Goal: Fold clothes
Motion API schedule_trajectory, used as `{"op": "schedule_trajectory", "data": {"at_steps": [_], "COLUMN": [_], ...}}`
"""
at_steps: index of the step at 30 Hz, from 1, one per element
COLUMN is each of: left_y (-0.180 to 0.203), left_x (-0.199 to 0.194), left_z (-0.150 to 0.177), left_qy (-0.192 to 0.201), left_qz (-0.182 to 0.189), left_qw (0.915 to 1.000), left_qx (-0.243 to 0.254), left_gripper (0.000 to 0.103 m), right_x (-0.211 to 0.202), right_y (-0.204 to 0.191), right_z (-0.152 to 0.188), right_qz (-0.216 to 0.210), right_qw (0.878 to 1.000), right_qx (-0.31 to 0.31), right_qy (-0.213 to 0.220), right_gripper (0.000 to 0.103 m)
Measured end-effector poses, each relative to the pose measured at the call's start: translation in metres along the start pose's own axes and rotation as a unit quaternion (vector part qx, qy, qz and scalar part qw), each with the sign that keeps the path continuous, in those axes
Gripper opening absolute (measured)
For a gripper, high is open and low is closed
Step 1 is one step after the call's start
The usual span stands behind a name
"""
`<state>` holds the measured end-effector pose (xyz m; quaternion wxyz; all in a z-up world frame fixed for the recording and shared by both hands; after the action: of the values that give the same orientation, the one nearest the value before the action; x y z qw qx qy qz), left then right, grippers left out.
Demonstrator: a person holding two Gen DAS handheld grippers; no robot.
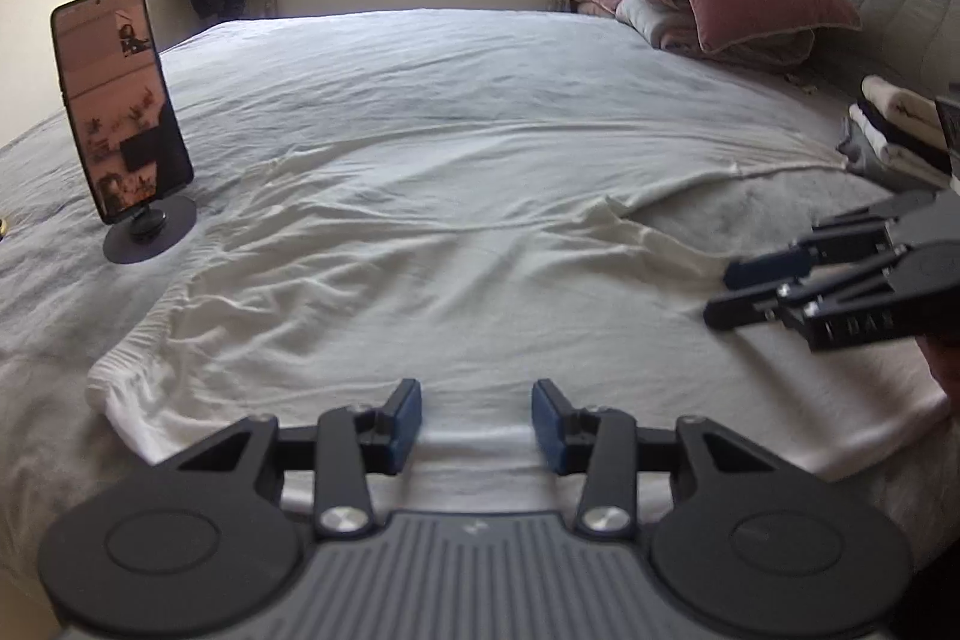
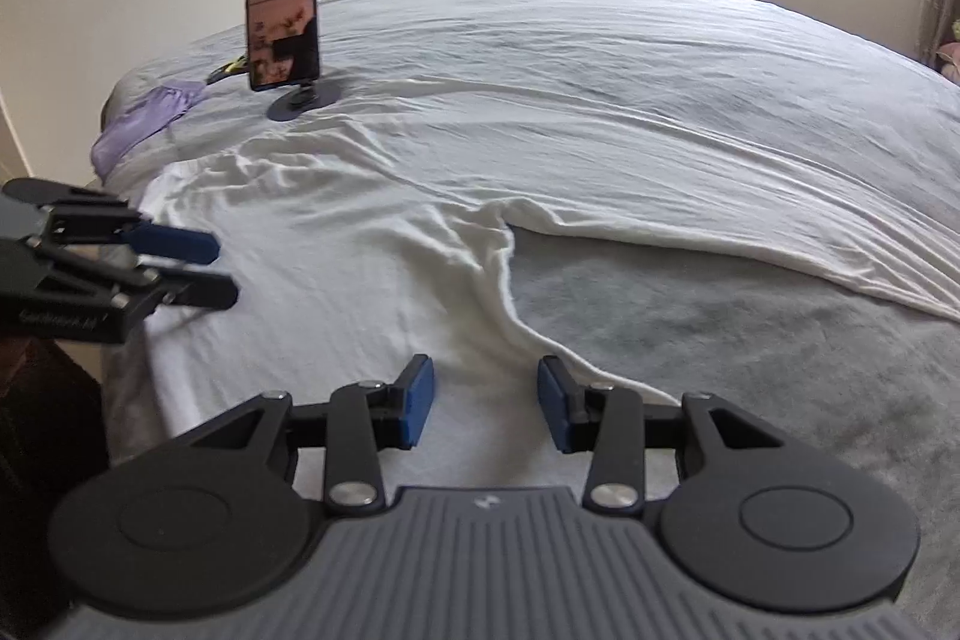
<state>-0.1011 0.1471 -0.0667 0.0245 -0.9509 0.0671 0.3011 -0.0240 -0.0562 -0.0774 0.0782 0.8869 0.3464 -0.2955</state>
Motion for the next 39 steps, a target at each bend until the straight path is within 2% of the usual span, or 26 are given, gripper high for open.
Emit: {"op": "schedule_trajectory", "data": {"at_steps": [6, 11, 16, 18, 20, 24, 30, 35, 39], "left_y": [0.014, 0.056, 0.100, 0.112, 0.118, 0.120, 0.120, 0.112, 0.099], "left_x": [0.002, 0.016, 0.044, 0.059, 0.073, 0.081, 0.071, 0.066, 0.055], "left_z": [-0.013, -0.036, -0.046, -0.046, -0.049, -0.064, -0.082, -0.068, -0.056], "left_qy": [-0.010, -0.009, -0.010, -0.013, -0.009, -0.001, 0.013, 0.019, 0.028], "left_qz": [-0.007, 0.035, 0.089, 0.100, 0.096, 0.104, 0.151, 0.172, 0.177], "left_qw": [0.9991, 0.9942, 0.9855, 0.9835, 0.9840, 0.9858, 0.9813, 0.9778, 0.9786], "left_qx": [0.040, 0.101, 0.144, 0.150, 0.149, 0.132, 0.119, 0.118, 0.101], "left_gripper": [0.042, 0.042, 0.042, 0.042, 0.042, 0.041, 0.041, 0.041, 0.042], "right_x": [0.000, -0.023, -0.044, -0.049, -0.056, -0.069, -0.078, -0.090, -0.111], "right_y": [0.039, 0.051, 0.062, 0.070, 0.080, 0.098, 0.112, 0.102, 0.083], "right_z": [-0.003, -0.003, 0.008, 0.014, 0.020, 0.024, 0.027, 0.039, 0.052], "right_qz": [0.099, 0.105, 0.120, 0.131, 0.143, 0.160, 0.151, 0.126, 0.101], "right_qw": [0.995, 0.993, 0.991, 0.990, 0.988, 0.985, 0.985, 0.990, 0.994], "right_qx": [0.019, 0.045, 0.043, 0.045, 0.049, 0.058, 0.076, 0.056, 0.032], "right_qy": [0.018, 0.039, 0.036, 0.032, 0.029, 0.027, 0.030, 0.025, 0.024], "right_gripper": [0.033, 0.033, 0.035, 0.035, 0.035, 0.036, 0.036, 0.036, 0.036]}}
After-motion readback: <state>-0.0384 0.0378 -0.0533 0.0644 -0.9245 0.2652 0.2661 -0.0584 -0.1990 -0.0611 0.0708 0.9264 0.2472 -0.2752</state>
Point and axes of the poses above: each gripper's, at about its wrist camera, not at the fingertips, and x roughly the way its jaws point, y to its right, z to its underside, the point moved 4 cm from there along x, roughly the way its jaws point, and after that the axes turned 5 degrees about y, right-handed, at the moved point
